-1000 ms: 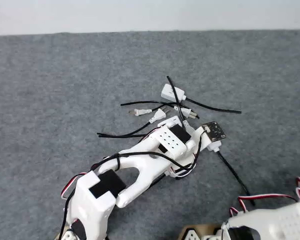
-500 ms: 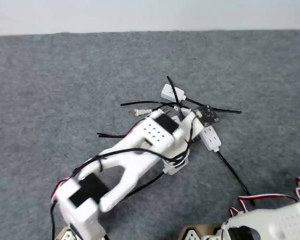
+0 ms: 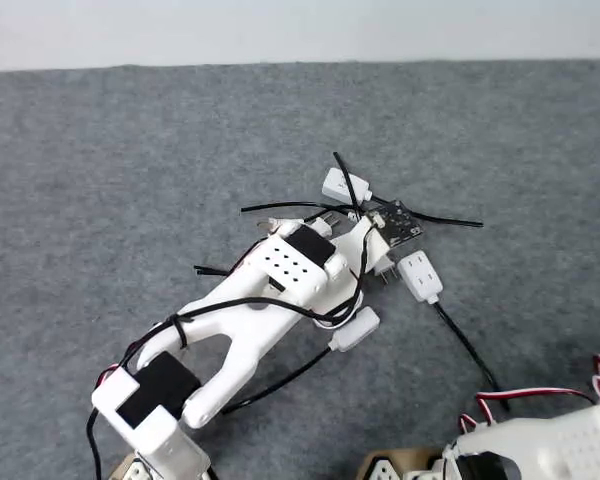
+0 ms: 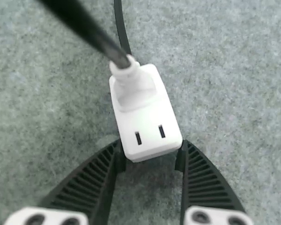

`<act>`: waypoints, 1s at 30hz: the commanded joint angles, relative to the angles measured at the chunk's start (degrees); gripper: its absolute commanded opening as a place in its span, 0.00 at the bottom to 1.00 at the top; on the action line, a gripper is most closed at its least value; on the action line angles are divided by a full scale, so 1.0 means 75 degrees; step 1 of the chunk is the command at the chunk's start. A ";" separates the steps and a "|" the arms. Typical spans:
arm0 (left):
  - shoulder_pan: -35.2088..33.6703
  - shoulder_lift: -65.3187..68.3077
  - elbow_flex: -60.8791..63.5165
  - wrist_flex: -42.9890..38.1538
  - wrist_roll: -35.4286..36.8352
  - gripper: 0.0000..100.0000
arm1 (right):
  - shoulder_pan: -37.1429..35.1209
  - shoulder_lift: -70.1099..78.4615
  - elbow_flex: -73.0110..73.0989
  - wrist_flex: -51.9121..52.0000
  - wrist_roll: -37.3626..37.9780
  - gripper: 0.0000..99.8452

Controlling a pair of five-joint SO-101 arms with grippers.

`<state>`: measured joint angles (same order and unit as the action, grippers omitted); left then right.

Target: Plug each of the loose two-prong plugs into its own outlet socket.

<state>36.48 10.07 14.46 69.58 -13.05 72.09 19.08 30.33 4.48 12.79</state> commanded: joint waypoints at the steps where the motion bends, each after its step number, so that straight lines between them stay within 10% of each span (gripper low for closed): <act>1: 0.0129 -0.1067 -0.0170 0.0281 0.0023 0.19 | 0.0029 -0.0041 -0.0492 -0.0088 0.0035 0.15; 8: 0.1313 -0.1958 0.0803 -0.0152 0.0586 0.19 | 0.0018 -0.0041 -0.0492 -0.0088 0.0035 0.15; 23: 0.0316 0.1231 -0.0557 -0.0867 0.0527 0.19 | 0.0041 -0.0053 -0.0492 -0.0088 0.0035 0.15; 30: 0.0246 0.0727 -0.0533 -0.0598 0.0527 0.19 | -0.0041 -0.0475 -0.0504 0.0756 -0.0035 0.33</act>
<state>39.30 19.47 12.79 64.04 -9.54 72.09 19.08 29.71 7.38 12.79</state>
